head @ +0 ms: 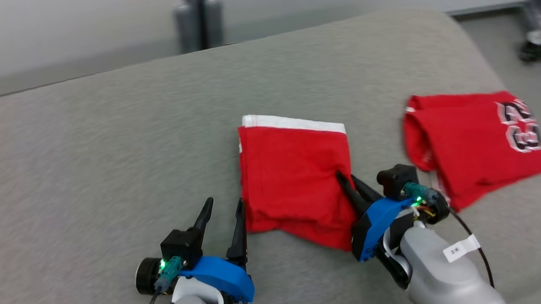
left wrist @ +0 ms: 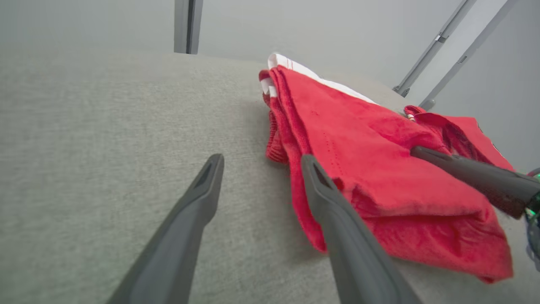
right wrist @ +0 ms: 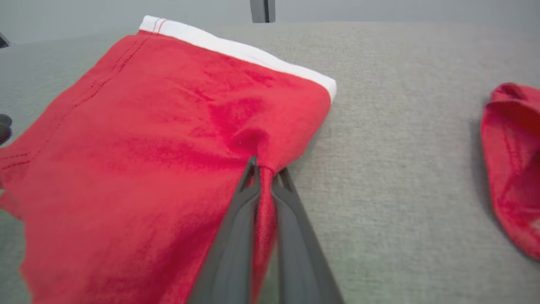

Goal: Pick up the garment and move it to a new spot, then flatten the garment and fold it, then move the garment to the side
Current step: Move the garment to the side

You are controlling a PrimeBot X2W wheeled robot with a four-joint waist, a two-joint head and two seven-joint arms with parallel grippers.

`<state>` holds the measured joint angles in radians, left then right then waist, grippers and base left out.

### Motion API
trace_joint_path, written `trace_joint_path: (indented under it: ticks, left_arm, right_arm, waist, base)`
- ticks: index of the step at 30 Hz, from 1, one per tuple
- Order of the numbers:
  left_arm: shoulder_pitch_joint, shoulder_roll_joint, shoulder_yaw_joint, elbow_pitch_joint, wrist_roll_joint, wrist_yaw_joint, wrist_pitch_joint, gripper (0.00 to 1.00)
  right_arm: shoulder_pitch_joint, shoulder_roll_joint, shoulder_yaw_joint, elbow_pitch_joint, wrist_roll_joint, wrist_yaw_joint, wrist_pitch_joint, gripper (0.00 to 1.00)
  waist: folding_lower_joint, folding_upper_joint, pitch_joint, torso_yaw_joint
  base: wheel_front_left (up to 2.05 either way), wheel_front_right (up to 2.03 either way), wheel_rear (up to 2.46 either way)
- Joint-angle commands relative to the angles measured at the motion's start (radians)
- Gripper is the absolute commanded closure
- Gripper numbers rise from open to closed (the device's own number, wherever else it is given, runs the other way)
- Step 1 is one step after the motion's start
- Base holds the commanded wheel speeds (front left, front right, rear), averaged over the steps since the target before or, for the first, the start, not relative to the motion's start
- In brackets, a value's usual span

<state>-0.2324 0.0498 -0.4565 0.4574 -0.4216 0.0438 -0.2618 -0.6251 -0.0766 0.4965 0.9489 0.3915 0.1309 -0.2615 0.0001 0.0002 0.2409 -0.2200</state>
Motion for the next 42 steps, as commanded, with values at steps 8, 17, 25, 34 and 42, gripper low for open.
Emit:
trace_joint_path:
  ticks: [8, 17, 25, 34, 42]
  left_arm:
    - [-0.022, 0.001, 0.009, 0.04, 0.008, -0.007, -0.004, 0.0]
    - [-0.046, 0.002, -0.01, 0.07, 0.013, -0.013, -0.004, 0.0]
    - [-0.056, 0.001, -0.007, 0.08, 0.028, -0.001, -0.004, 0.0]
    - [-0.054, 0.0, 0.03, 0.054, 0.038, 0.022, -0.004, 0.0]
    - [-0.01, 0.001, 0.115, -0.015, 0.062, 0.046, -0.004, 0.0]
  right_arm:
    - [0.011, -0.033, 0.119, -0.057, 0.08, 0.0, -0.004, 1.0]
    - [-0.106, -0.198, 0.126, -0.027, 0.038, 0.0, -0.004, 1.0]
    - [-0.225, -0.401, 0.058, 0.148, -0.092, 0.0, -0.004, 0.64]
    - [-0.226, -0.372, -0.274, 0.11, -0.17, 0.0, -0.004, 0.0]
    - [-0.003, -0.146, -0.448, -0.253, -0.199, 0.0, -0.003, 0.0]
  waist:
    - [-0.0001, -0.0002, -0.069, -0.269]
    - [-0.0001, -0.0002, -0.027, -0.219]
    - [-0.0001, -0.0002, 0.019, -0.102]
    - [-0.0001, -0.0002, 0.024, -0.037]
    - [-0.0001, -0.0002, -0.016, 0.023]
  base:
    - [0.0, 0.0, 0.0]
    - [0.0, 0.0, 0.0]
    - [0.0, 0.0, 0.0]
    - [0.0, 0.0, 0.0]
    - [0.0, 0.0, 0.0]
